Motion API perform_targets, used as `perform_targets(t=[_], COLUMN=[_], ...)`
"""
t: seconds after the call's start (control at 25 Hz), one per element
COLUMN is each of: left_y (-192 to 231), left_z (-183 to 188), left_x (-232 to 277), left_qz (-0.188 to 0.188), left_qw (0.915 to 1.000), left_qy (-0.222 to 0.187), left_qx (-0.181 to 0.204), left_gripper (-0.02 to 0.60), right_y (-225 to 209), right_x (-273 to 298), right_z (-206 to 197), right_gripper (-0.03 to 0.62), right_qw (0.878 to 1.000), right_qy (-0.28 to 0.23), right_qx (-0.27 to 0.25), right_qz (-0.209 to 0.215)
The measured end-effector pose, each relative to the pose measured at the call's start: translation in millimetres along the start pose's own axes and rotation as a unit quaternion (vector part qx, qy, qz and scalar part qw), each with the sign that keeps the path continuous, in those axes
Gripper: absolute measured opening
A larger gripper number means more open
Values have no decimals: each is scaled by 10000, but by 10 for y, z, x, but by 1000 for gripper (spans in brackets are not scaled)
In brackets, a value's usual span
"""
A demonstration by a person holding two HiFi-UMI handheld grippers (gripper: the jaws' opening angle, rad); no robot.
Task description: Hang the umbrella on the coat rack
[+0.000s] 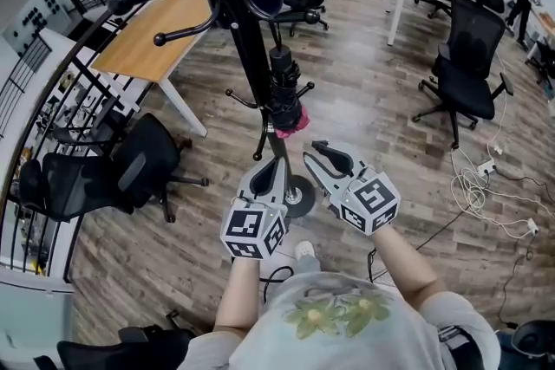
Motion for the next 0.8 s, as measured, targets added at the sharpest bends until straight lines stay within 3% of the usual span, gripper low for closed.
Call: perform_targets(t=[0.16, 0.8], left_y=[-56, -299], left_z=[-13, -108], left_x=[-96, -439], left_qz=[-18, -12], left_qw=[10000, 10000], left_qy=[-19, -27], left_qx=[-6, 37], left_gripper=[0, 0], right_y=[129, 528], right_x=[-78, -387], right_z=[-26, 22], right_gripper=[3, 0], right_qw=[9999, 9996], right_qy=[52, -158], right_qx=[-62, -219], right_qz=[-62, 10])
Point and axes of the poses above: the fingertips, and each gripper's own axes: x forward along the fingers, y to its left, z out of its top, the point moved 5 cm from there along -x, backward along the fingers, and after that the axes turned 12 degrees about z, right-handed, at the moved point
